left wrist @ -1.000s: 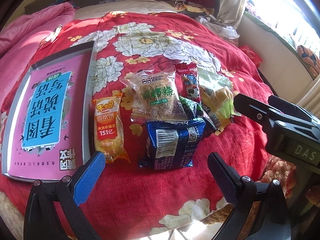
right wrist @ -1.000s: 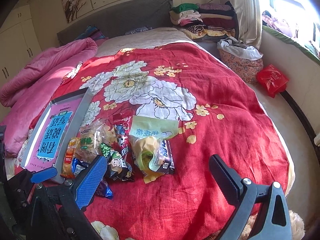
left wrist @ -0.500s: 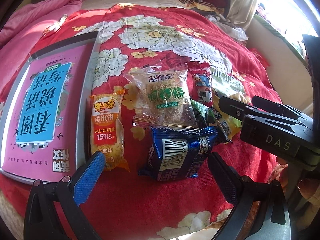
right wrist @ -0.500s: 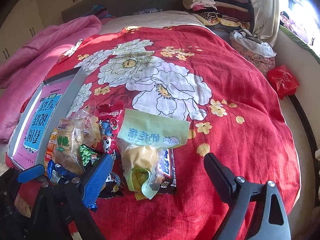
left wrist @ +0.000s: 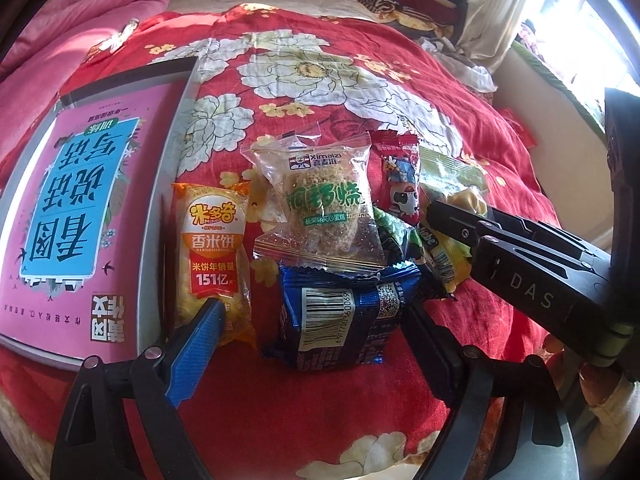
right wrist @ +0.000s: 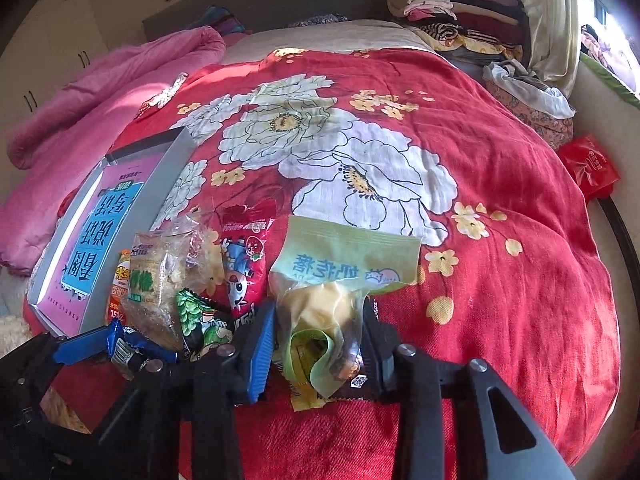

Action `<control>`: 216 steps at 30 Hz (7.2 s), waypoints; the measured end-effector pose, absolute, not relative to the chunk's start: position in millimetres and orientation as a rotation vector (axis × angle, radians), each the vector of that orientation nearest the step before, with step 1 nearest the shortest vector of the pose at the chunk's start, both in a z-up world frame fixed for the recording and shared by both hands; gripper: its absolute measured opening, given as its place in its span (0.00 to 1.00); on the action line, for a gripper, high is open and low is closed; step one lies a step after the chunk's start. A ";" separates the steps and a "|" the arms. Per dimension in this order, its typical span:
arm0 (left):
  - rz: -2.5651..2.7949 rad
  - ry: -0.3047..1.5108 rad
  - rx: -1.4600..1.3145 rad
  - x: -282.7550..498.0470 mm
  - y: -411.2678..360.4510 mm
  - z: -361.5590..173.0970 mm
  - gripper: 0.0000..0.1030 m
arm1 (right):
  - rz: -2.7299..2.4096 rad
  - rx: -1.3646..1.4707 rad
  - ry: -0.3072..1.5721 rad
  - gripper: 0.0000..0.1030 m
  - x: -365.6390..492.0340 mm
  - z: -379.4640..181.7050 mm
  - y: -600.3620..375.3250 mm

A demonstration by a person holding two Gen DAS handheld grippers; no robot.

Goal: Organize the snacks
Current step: 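Close the left tool on the blue packet while the right tool grasps the green-labelled bag, then carry the blue packet with the left tool while the right tool carries the green bag to the pink tray, then open the right tool over the pink tray while the left tool lowers and releases the blue packet, then move both open tools back from the tray toward the snack pile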

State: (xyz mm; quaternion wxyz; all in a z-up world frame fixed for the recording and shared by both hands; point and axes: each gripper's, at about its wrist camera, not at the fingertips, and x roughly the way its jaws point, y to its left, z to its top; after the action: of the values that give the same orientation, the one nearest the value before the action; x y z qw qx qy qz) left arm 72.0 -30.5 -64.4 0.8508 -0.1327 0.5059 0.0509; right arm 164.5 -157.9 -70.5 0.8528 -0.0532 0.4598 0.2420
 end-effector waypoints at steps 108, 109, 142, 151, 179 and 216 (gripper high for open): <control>0.371 0.984 -0.562 -30.1 226.3 -33.1 0.53 | 0.995 -0.199 0.741 0.38 47.5 -28.1 27.1; 0.368 0.989 -0.560 -29.4 225.7 -34.3 0.53 | 0.991 -0.208 0.741 0.38 47.5 -29.7 27.4; 0.285 1.120 -0.444 -11.2 189.6 -55.8 0.53 | 0.981 -0.321 0.857 0.38 46.9 -72.9 40.3; 0.292 1.118 -0.448 -9.4 192.5 -62.1 0.53 | 0.980 -0.319 0.857 0.38 47.2 -73.7 38.7; 0.259 0.999 -0.473 -14.5 193.7 -40.0 0.60 | 0.971 -0.271 0.836 0.38 46.5 -62.1 22.9; 0.219 0.785 -0.421 -29.3 172.0 16.2 0.73 | 0.890 -0.232 0.631 0.62 40.3 -12.7 -23.0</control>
State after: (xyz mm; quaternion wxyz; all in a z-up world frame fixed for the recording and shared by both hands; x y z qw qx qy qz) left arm -29.3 172.0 16.2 0.8966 -0.2033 0.3790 0.1055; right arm 40.3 -23.0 -12.7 0.8484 -0.1099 0.2995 0.4225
